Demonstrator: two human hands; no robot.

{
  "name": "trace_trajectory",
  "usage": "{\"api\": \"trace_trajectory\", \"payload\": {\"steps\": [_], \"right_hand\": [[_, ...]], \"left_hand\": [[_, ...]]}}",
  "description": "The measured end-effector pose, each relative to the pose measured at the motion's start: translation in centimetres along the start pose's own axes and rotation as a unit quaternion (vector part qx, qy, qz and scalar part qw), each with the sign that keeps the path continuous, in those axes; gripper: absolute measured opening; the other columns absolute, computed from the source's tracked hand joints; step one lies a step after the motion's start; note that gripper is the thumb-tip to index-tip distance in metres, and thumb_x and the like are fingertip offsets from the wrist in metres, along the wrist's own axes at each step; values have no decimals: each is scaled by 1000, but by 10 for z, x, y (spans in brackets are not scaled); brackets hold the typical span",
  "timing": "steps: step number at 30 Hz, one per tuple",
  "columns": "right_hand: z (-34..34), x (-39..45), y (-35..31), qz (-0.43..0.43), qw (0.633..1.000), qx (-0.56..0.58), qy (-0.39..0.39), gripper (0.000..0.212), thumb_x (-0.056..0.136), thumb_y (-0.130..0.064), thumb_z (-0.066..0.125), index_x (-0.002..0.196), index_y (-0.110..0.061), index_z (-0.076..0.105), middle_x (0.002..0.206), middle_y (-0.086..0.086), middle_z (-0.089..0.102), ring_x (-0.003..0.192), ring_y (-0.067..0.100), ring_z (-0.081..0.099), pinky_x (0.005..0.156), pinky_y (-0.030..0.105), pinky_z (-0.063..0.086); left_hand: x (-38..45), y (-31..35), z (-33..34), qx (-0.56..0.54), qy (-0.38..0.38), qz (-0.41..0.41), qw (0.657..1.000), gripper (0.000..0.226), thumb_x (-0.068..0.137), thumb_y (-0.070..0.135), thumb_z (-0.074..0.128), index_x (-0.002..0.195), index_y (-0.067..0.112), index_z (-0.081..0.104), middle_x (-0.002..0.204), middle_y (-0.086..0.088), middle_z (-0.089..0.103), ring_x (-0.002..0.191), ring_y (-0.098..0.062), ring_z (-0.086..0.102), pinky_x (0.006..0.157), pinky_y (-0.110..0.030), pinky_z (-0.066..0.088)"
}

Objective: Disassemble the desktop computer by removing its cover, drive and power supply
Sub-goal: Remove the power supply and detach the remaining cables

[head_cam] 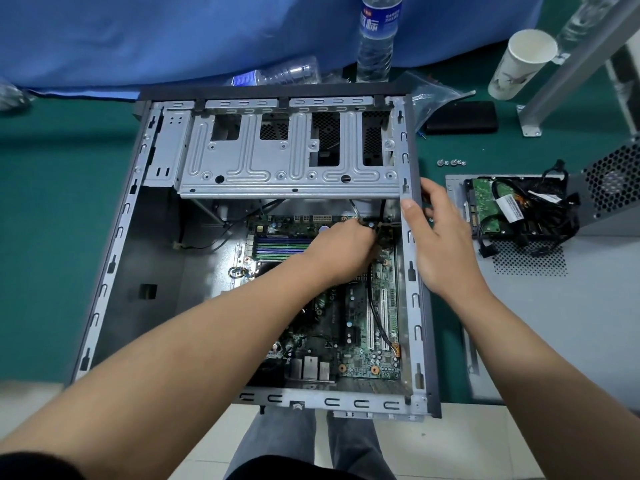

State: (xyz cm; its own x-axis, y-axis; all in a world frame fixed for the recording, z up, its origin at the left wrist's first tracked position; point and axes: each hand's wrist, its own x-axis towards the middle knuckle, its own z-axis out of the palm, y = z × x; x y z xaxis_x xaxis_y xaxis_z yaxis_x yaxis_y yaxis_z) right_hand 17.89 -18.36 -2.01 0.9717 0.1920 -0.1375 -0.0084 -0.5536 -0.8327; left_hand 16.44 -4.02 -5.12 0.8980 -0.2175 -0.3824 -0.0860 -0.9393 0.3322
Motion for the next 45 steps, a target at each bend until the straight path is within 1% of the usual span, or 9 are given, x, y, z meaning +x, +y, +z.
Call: {"api": "trace_trajectory", "payload": {"steps": [3,6,14,22,29,34,38,41,45], "right_hand": [[0,0,0,-1,1000,-1,-2,45,98,-36,42,141,-19,38,135,0,50,121,17,47,103,34,37],[0,0,-1,-1,1000,2,-2,45,98,-36,42,141,-20,38,135,0,50,121,17,48,103,34,37],[0,0,-1,1,1000,2,0,44,99,-35,42,140,-20,39,134,0,50,119,16,48,100,30,37],[-1,-1,-2,1,1000,3,-5,46,99,-36,41,141,-20,37,137,-1,49,124,16,46,106,38,36],[-2,-1,-3,4,1000,4,-5,46,99,-36,41,141,-20,37,137,0,49,124,17,47,105,40,36],[-2,-2,-4,1,1000,-5,-6,45,99,-36,41,141,-20,38,136,-1,50,123,16,47,105,38,36],[-3,-2,-5,1,1000,-17,-5,45,98,-36,41,140,-19,39,135,0,50,122,17,47,104,38,37],[-3,-5,-7,-5,1000,-16,22,46,97,-36,44,140,-17,40,133,2,52,118,17,50,101,36,40],[-4,-10,-12,-45,996,-35,76,44,96,-29,50,135,-11,44,127,4,51,108,13,51,94,38,46]], "left_hand": [[-2,-1,3,15,5,-24,1000,32,99,29,43,96,3,62,81,-14,51,87,-37,58,70,-35,33],[-1,-2,4,17,-8,-35,999,32,98,31,47,97,4,64,76,-8,44,86,-36,59,70,-34,33],[3,4,3,-28,-47,-23,998,21,95,22,51,104,6,61,102,-18,63,96,-38,60,80,-43,51],[9,12,5,-32,-85,-38,995,28,91,11,50,113,21,64,111,-14,62,102,-35,60,74,-35,46],[6,14,10,-38,-55,-42,997,27,92,14,50,113,20,66,106,-14,63,97,-36,61,67,-32,40],[2,8,11,-71,-30,-38,996,29,92,20,52,118,27,65,115,-8,65,104,-32,61,73,-33,45],[-5,1,5,-138,16,-40,989,26,93,22,56,116,23,67,117,-5,67,110,-26,60,92,-39,48],[-16,-4,1,-262,76,-68,960,20,91,20,61,108,19,72,105,0,72,98,-17,63,90,-28,47],[-34,-6,-1,-530,89,-109,836,14,91,14,62,98,21,73,52,14,57,50,-7,44,51,-20,37]]}}
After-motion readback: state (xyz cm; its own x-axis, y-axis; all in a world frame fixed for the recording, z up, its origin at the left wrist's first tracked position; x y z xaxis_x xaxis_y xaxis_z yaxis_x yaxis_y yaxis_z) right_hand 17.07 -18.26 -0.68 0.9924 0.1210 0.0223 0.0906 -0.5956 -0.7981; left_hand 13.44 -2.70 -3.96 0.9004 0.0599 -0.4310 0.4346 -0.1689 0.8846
